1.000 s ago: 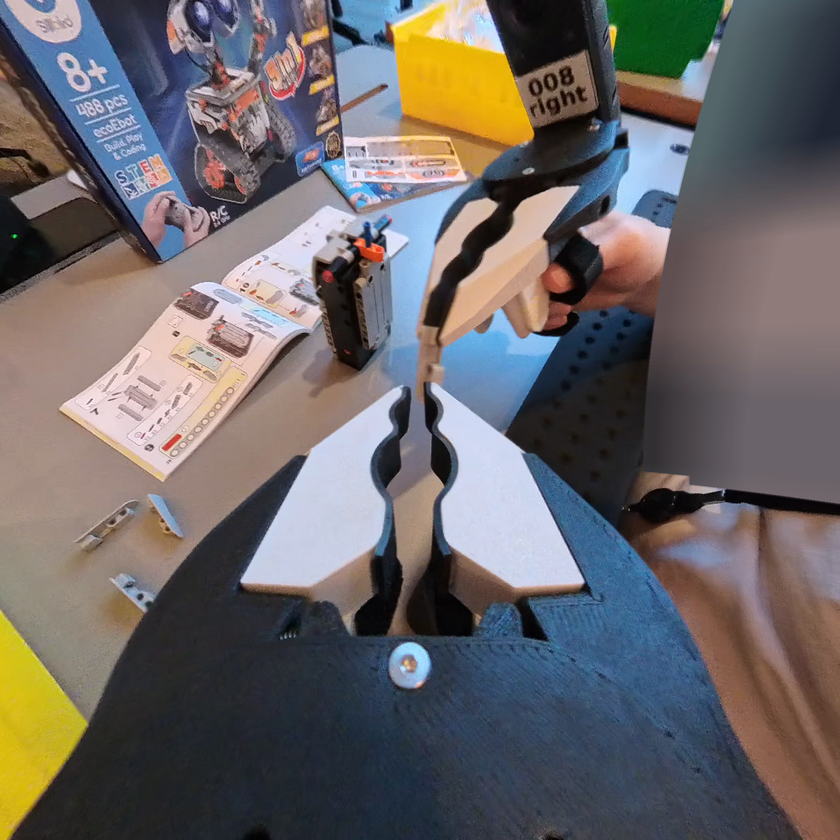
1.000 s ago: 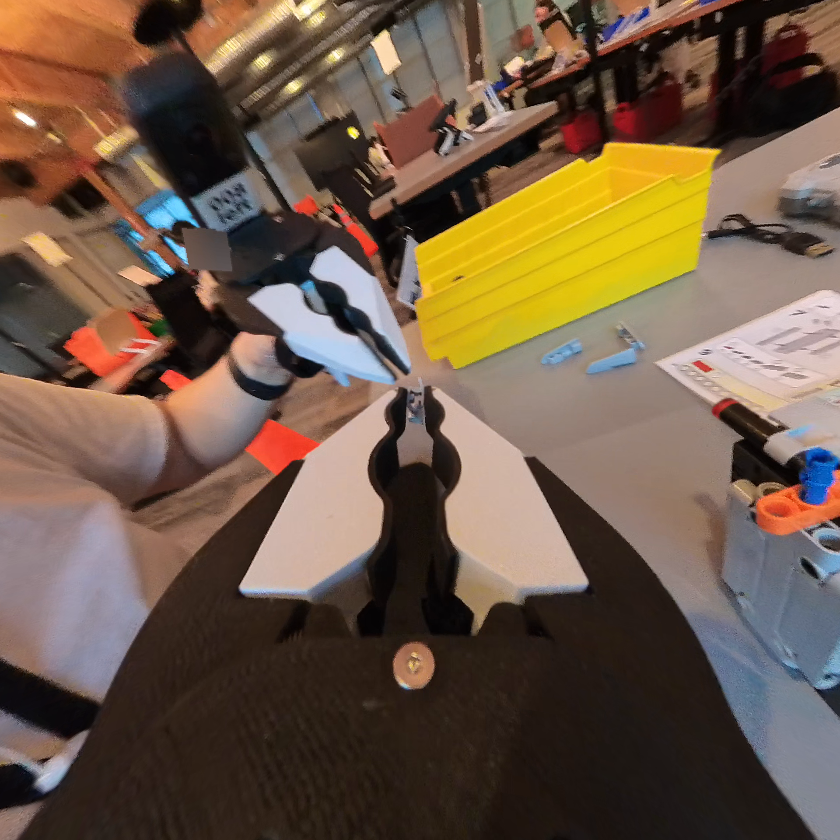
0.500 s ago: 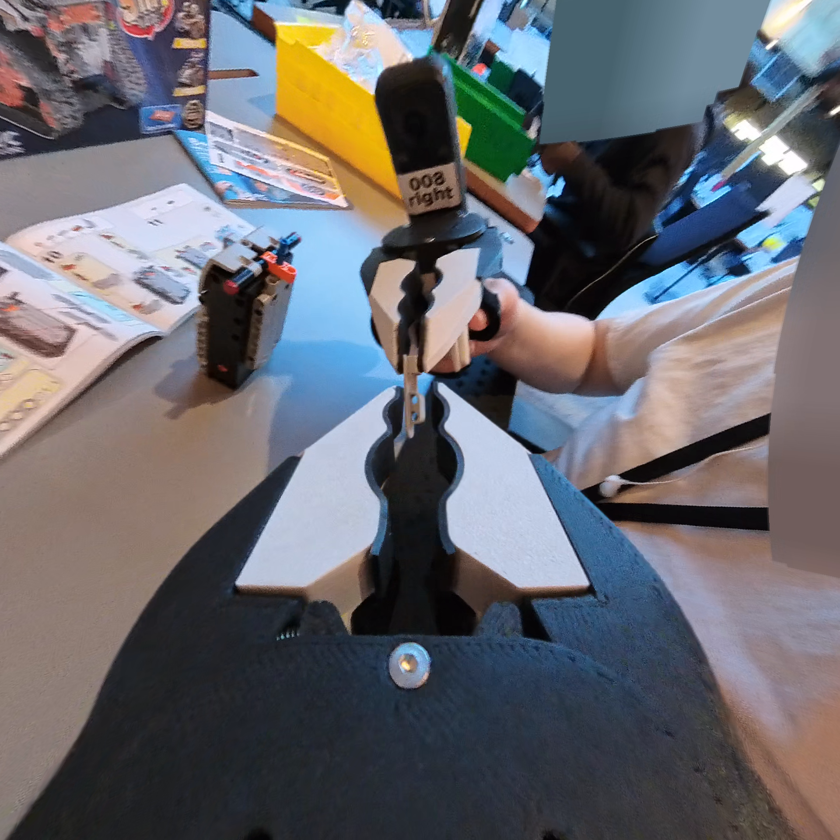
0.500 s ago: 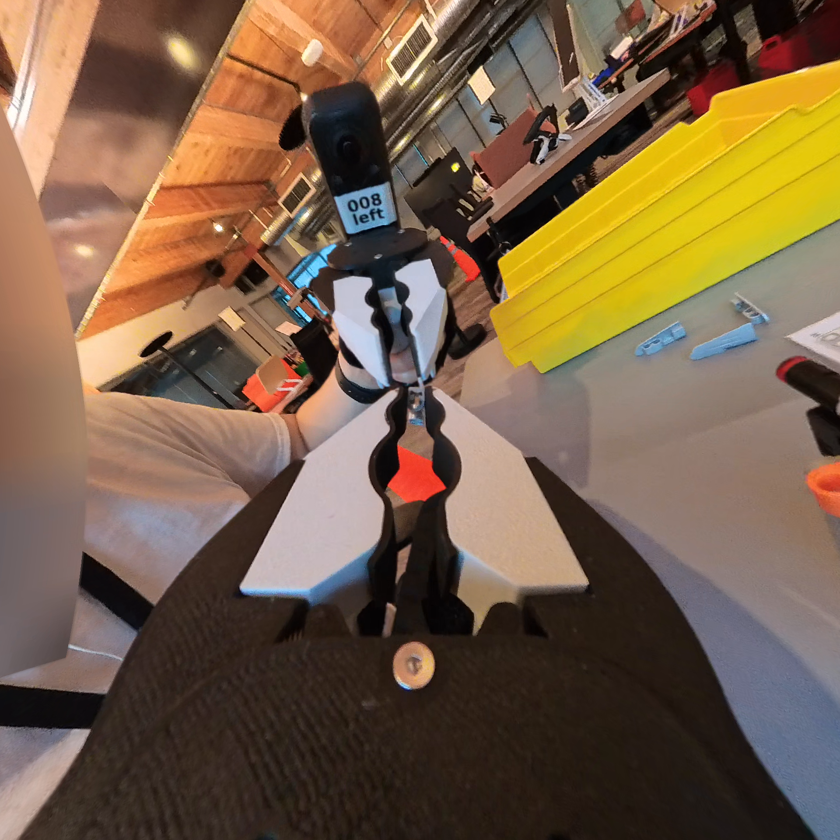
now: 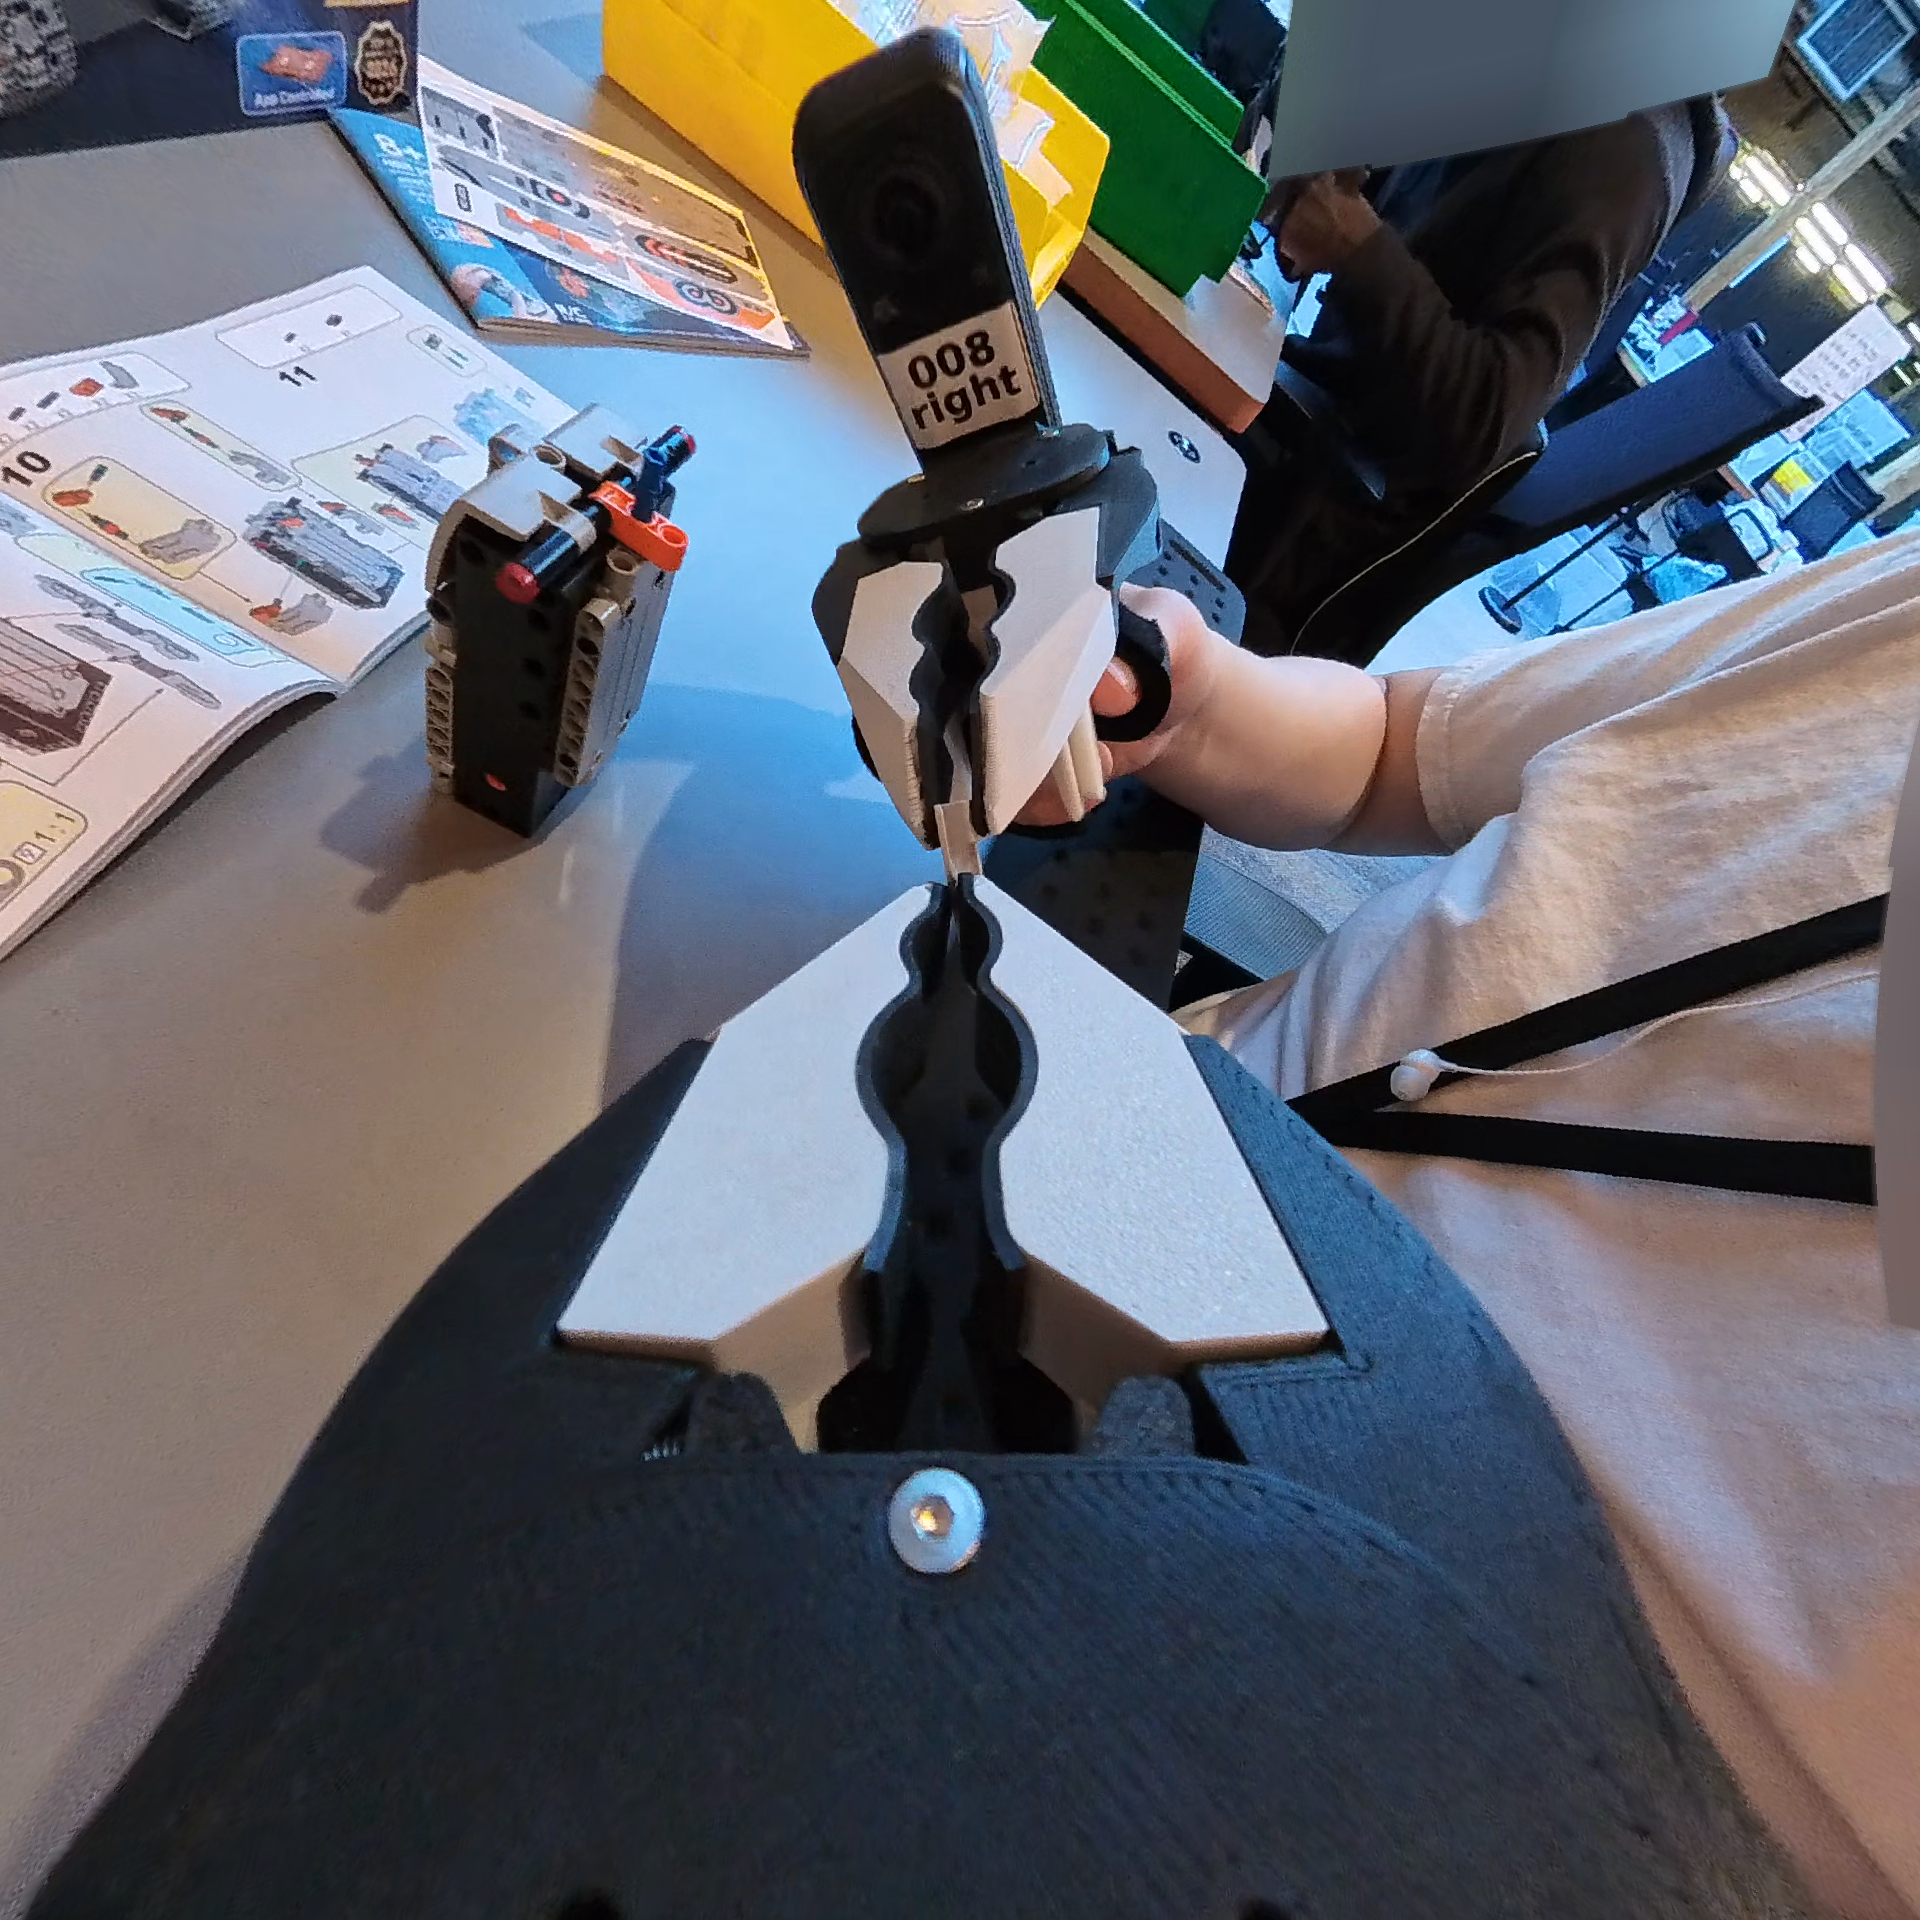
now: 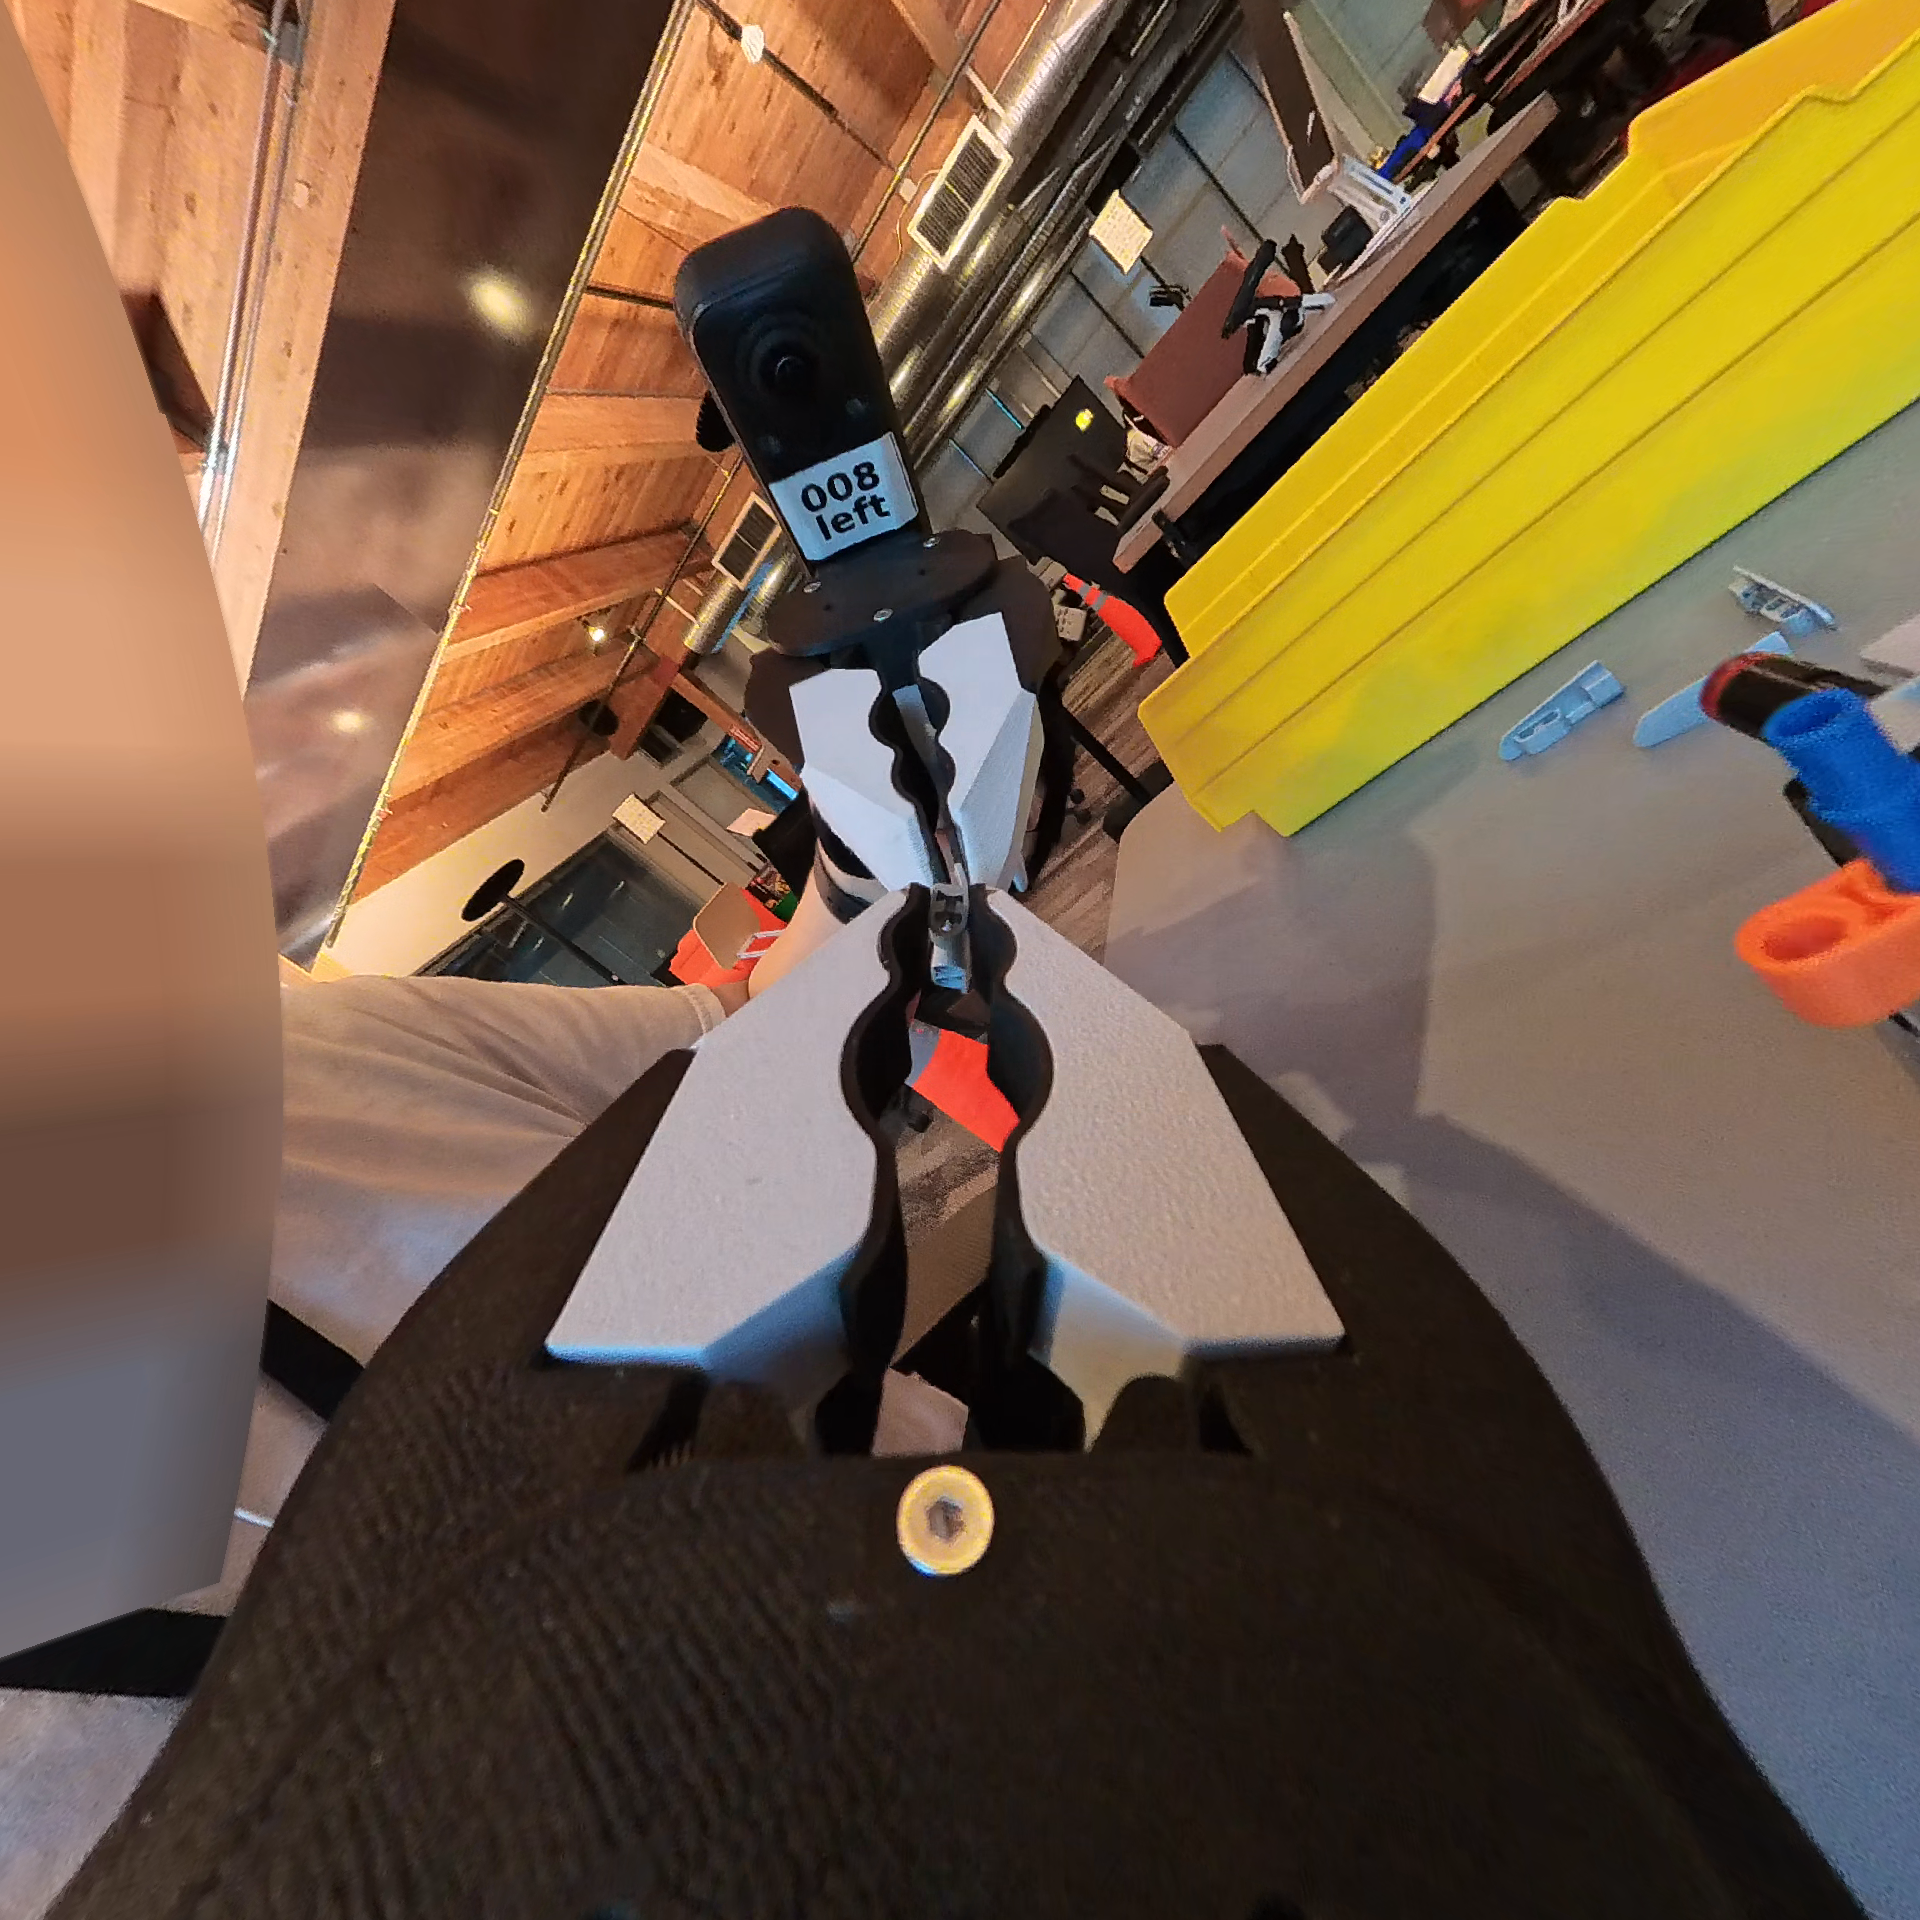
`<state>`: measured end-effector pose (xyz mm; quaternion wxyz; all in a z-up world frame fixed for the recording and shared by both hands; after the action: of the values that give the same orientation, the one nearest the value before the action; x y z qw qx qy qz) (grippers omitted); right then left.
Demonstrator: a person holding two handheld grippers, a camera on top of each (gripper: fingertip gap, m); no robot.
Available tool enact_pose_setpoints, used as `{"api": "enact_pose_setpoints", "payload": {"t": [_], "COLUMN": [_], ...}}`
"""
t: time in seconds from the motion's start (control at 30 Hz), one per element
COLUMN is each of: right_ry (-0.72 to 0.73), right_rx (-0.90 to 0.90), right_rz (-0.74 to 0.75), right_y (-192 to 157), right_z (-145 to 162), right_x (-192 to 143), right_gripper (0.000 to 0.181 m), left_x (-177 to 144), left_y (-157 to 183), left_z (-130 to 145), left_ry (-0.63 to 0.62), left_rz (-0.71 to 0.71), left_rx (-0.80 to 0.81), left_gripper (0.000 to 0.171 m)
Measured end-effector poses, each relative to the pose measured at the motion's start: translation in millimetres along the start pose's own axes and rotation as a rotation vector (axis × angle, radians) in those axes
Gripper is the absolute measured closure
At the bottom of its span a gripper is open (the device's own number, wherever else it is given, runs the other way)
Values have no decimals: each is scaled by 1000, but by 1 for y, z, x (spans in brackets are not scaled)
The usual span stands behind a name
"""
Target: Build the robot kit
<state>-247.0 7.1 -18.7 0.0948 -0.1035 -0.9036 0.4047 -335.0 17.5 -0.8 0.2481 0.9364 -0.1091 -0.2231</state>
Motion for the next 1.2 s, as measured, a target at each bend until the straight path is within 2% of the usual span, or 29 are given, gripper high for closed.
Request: {"api": "enact_pose_setpoints", "payload": {"t": [0.13, 0.2, 0.3, 0.33, 0.37, 0.47, 0.5, 0.6, 0.73, 0.83, 1.03, 1.2], "right_ry": [6, 34, 94, 107, 115, 123, 117, 85, 85, 83, 63, 44], "right_rx": [20, 18, -85, -143, -201, -306, -309, -273, -268, -285, -292, -291], "right_rz": [-14, 17, 101, 142, 188, 272, 277, 253, 257, 265, 252, 239], "right_y": [1, 4, 5, 4, 4, 3, 3, 5, 8, 8, 4, 2], "right_z": [0, -3, -10, -11, -13, -15, -13, -6, -4, -5, -2, 1], "right_x": [1, 0, -8, -12, -16, -17, -16, -11, -12, -14, -12, -8], "right_gripper": [174, 160, 156, 156, 157, 158, 158, 159, 160, 160, 160, 160], "left_x": [-1, -2, -20, -33, -50, -106, -115, -118, -106, -106, -109, -107], "left_y": [-2, -5, -19, -30, -49, -103, -115, -144, -177, -190, -180, -174], "left_z": [1, 4, 2, 0, 0, 6, 8, 12, 23, 28, 46, 58], "left_ry": [11, 14, 24, 24, -4, -191, -230, -321, -411, -468, -506, -491], "left_rz": [29, 42, -67, -173, -356, -903, -1011, -1162, -1191, -1244, -1282, -1261], "left_rx": [-75, -114, -128, -120, -108, -107, -143, -250, -372, -371, -384, -416], "left_gripper": [171, 171, 171, 171, 171, 171, 171, 171, 171, 171, 171, 171]}}
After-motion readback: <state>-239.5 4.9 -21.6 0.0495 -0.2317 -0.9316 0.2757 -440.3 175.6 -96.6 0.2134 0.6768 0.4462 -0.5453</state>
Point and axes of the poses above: each gripper's, where its closed fingertips meet, x out along the fingers, z out of its underside, y = z × x across the jaws, the point moved 5 cm from there along -x, back along the fingers, and after that the axes turned 5 degrees about z, right-handed, at the moved point
